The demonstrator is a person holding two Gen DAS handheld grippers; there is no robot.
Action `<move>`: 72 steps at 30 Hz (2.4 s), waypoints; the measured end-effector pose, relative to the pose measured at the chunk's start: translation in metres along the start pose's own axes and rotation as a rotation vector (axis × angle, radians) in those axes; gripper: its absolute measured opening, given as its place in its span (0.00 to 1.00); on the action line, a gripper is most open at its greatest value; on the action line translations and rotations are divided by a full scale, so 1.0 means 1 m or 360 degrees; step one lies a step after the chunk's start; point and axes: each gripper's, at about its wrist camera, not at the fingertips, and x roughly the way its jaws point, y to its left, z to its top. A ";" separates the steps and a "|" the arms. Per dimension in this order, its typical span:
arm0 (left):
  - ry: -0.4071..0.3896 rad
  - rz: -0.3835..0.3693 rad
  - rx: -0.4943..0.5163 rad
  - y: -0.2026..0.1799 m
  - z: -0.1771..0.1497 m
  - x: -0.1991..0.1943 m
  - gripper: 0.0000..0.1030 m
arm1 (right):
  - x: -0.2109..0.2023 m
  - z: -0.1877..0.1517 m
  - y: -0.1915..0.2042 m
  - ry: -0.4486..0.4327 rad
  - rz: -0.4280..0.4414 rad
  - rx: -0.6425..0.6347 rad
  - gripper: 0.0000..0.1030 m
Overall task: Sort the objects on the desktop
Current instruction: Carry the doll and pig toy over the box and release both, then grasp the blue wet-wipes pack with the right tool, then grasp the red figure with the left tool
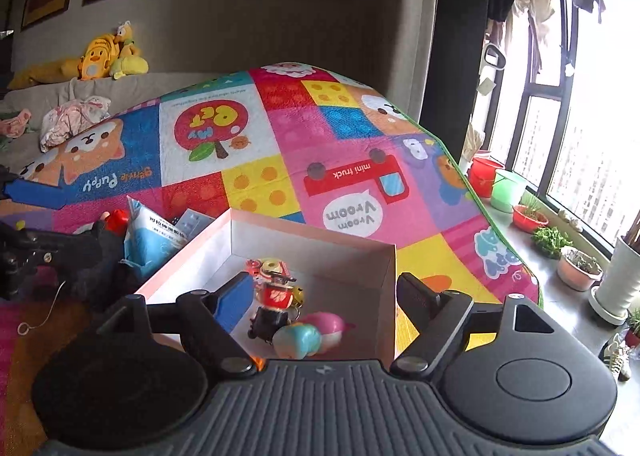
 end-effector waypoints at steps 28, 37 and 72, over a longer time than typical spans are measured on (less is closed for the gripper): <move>-0.0001 0.0308 -0.0223 0.059 -0.083 -0.035 1.00 | 0.180 0.084 0.185 0.0669 0.0328 -0.0034 0.82; -0.0032 0.0227 -0.0091 0.045 -0.086 -0.039 1.00 | 0.103 0.069 0.178 0.0639 0.0673 -0.0024 0.50; 0.0294 0.0614 -0.0375 0.144 -0.050 0.053 0.61 | -0.041 -0.021 0.133 0.0127 0.0488 -0.0379 0.77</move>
